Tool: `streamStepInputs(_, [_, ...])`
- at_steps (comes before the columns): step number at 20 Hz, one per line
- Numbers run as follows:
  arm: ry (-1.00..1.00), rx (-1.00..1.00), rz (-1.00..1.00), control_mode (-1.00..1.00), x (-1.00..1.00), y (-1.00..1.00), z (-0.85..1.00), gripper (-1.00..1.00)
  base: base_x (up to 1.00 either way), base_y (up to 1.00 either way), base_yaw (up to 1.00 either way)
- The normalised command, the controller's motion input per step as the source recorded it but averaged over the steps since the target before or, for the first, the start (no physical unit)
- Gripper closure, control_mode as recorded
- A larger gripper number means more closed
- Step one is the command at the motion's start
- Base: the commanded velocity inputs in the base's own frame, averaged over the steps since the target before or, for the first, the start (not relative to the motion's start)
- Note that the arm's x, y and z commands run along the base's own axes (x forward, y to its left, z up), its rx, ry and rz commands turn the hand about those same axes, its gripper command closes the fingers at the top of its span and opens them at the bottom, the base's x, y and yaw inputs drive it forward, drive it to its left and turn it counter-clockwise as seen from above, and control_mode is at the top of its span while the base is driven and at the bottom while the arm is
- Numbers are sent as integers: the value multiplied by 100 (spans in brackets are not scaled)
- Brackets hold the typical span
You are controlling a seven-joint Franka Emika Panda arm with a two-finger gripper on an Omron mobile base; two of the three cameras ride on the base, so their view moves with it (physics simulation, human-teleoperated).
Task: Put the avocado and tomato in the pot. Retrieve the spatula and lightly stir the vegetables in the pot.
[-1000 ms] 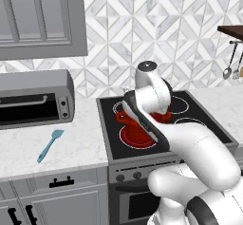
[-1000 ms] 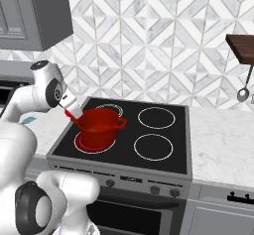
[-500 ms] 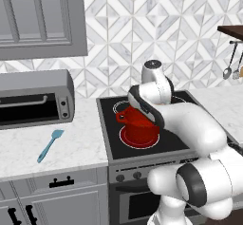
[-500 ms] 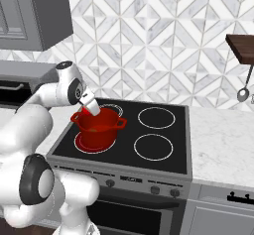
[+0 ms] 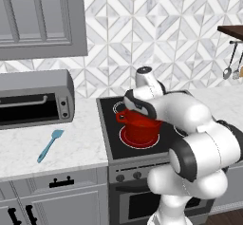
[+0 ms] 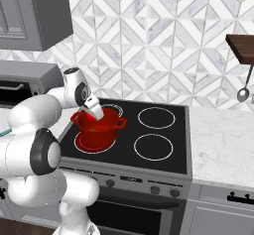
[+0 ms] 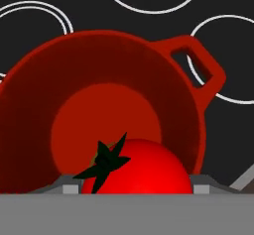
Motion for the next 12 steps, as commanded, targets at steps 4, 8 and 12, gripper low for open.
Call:
streamStepInputs(4, [4, 0, 0, -100, 5, -16, -45, 100, 0, 0, 0])
streamStepInputs(8, [0, 0, 0, -100, 0, -18, -29, 100, 0, 0, 0])
streamStepInputs(12, [0, 0, 0, -100, 0, -13, -22, 100, 0, 0, 0])
